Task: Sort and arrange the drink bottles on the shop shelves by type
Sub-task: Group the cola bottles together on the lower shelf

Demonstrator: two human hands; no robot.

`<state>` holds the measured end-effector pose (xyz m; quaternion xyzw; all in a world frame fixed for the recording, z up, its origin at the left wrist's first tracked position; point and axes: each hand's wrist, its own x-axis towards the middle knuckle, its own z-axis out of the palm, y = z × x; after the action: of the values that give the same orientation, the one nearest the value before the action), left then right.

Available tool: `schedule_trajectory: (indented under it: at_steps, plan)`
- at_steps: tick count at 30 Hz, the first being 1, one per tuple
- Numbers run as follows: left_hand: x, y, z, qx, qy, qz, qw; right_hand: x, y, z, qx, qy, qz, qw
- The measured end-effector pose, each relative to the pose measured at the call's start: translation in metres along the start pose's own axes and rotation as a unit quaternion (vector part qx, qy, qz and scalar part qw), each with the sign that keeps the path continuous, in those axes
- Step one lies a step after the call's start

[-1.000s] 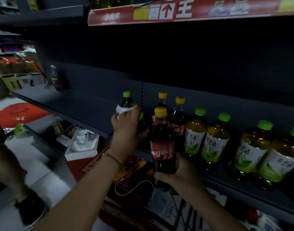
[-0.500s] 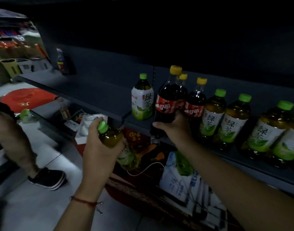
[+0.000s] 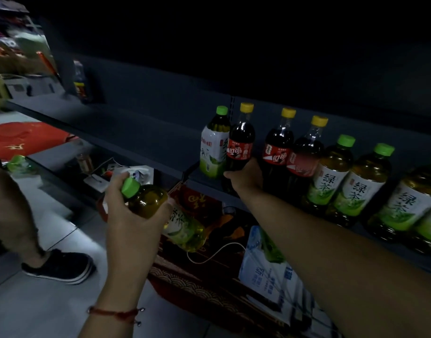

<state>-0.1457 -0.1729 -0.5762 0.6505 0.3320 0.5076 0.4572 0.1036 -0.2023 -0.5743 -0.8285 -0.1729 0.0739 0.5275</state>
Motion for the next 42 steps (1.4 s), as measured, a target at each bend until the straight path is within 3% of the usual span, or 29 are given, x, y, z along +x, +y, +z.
schedule_trajectory:
  at_steps: [8, 14, 16, 18, 21, 23, 26, 32, 39, 42]
  plan:
    - [-0.004, 0.009, 0.003, -0.009, -0.009, -0.018, 1.000, 0.018, -0.004, 0.010, -0.025, 0.050, 0.031, 0.998]
    - [-0.005, 0.014, 0.006, -0.024, -0.010, -0.018, 0.999, 0.003, 0.003, 0.008, 0.055, 0.010, 0.062, 0.997]
    - [-0.004, 0.017, 0.007, -0.035, -0.011, -0.025, 0.999, -0.026, 0.002, -0.001, 0.071, -0.038, 0.032, 0.996]
    - [-0.003, 0.020, 0.007, -0.051, -0.015, -0.035, 0.998, -0.065, 0.001, -0.016, 0.047, -0.132, -0.010, 0.990]
    - [-0.003, 0.027, 0.008, -0.093, -0.022, -0.060, 0.994, -0.122, 0.001, -0.049, -0.017, -0.325, -0.056, 0.944]
    - [-0.005, 0.037, 0.010, -0.123, -0.037, -0.071, 0.989, -0.146, 0.003, -0.076, -0.095, -0.366, -0.136, 0.916]
    - [-0.016, 0.061, 0.013, -0.161, -0.071, -0.088, 0.980, -0.158, 0.000, -0.118, -0.149, -0.319, -0.217, 0.910]
    - [-0.041, 0.134, 0.025, -0.186, -0.097, -0.060, 0.976, -0.162, -0.037, -0.203, -0.128, -0.277, -0.230, 0.924]
    - [-0.003, 0.253, 0.047, -0.163, -0.159, 0.140, 0.964, -0.151, -0.112, -0.263, -0.026, -0.179, -0.268, 0.946]
    - [0.021, 0.306, 0.050, -0.065, -0.161, 0.251, 0.952, -0.142, -0.152, -0.274, 0.022, -0.146, -0.302, 0.942]
